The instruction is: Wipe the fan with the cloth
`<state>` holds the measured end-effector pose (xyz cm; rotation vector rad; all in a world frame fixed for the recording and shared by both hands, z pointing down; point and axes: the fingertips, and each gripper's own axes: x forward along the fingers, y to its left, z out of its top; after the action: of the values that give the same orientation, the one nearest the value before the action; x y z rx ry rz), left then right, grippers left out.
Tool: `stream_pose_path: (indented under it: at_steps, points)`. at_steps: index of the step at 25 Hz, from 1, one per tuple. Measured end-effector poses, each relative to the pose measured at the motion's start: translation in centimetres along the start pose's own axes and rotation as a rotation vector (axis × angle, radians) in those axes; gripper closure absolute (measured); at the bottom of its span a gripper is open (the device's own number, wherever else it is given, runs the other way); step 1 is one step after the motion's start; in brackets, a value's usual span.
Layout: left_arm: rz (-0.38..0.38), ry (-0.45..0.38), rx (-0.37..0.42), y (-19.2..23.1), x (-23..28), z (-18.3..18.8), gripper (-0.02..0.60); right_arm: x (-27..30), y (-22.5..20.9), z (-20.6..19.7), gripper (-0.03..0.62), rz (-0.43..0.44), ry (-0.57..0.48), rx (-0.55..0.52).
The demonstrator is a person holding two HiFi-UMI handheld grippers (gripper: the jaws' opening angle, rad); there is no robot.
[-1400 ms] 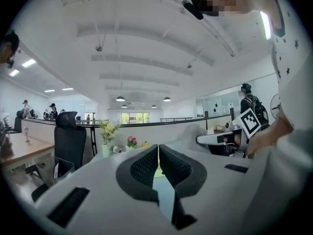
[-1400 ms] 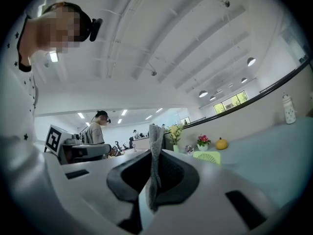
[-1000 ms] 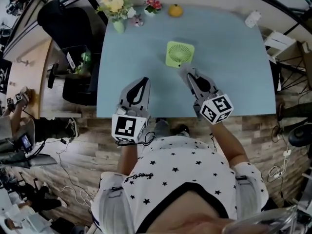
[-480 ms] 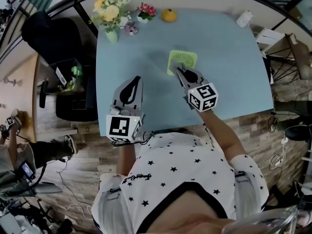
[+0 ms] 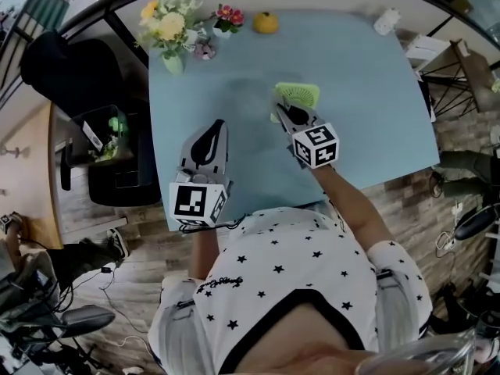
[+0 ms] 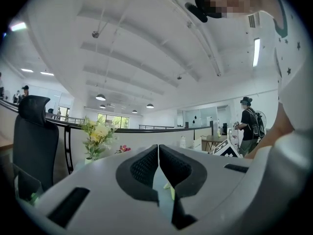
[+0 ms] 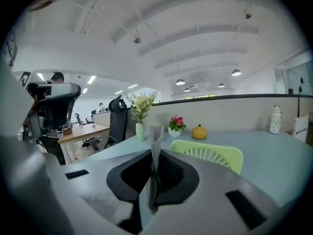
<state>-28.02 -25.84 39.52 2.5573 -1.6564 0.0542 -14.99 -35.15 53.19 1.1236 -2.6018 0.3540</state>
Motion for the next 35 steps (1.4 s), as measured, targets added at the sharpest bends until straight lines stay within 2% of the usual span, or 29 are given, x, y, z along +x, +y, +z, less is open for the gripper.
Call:
stream_pose_path:
  at_steps: [14,20,25,35]
  points:
    - [0.047,0.024,-0.023,0.5,0.4,-0.9,0.549,-0.2,-4.6,-0.5,0.577,-0.070,0.010,0.088]
    - [0.015,0.034,-0.015,-0.9,1.4,-1.1,0.549,-2.0,-6.7,-1.0,0.577,-0.116,0.001,0.106]
    - [-0.014,0.039,0.022,-2.1,2.3,-0.7,0.549,-3.9,-9.1,-1.7,0.577,-0.173,-0.009,0.135]
    - [-0.017,0.053,0.031,-2.6,2.4,-0.9,0.549,-6.6,-12.4,-3.9,0.577,-0.266,0.013,0.169]
